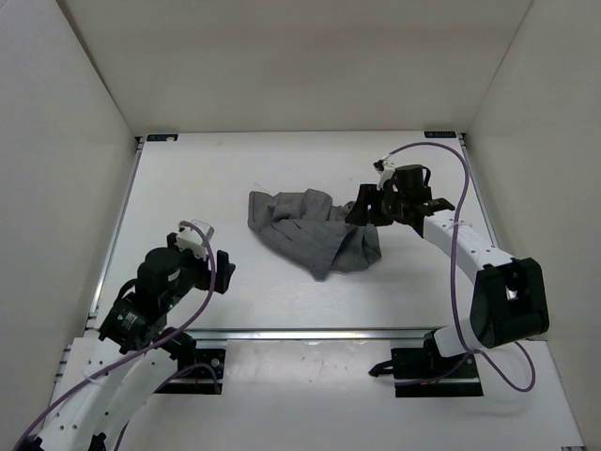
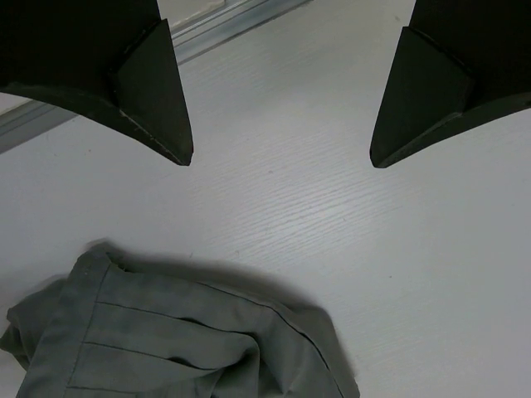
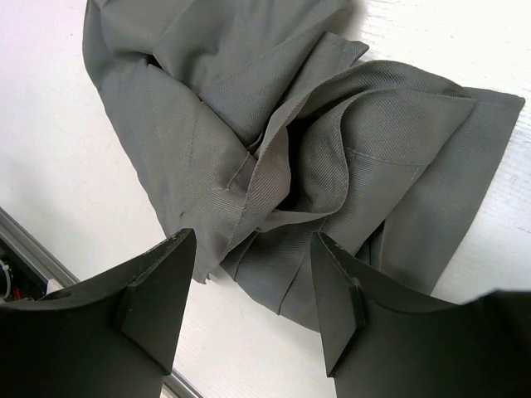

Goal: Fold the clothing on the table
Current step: Flatten the skirt out

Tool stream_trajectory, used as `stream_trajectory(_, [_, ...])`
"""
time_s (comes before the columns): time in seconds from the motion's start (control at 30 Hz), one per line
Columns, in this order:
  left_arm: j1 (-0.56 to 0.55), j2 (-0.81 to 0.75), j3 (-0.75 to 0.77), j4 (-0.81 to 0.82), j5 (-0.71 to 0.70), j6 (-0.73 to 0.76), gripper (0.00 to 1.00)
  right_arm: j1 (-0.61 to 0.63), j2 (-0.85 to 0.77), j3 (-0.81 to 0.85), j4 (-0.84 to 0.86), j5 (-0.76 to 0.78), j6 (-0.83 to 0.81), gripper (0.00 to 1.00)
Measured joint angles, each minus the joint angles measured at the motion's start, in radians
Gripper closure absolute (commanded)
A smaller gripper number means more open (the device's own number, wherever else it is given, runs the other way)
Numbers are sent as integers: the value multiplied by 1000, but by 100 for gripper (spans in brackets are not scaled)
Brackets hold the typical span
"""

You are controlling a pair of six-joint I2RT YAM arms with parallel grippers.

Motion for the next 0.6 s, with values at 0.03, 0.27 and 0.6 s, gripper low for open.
stream_trajectory(0.03, [0, -12, 0, 2, -4, -1, 1, 0, 3, 0, 0, -1, 0, 45])
stream_trajectory(0.27, [4, -93, 3, 8, -34, -16, 100, -3, 21, 0, -4, -6, -1, 45])
stream_trajectory(0.6, [-18, 389, -10, 531, 319, -433, 39, -70, -3, -10, 7, -9, 11, 44])
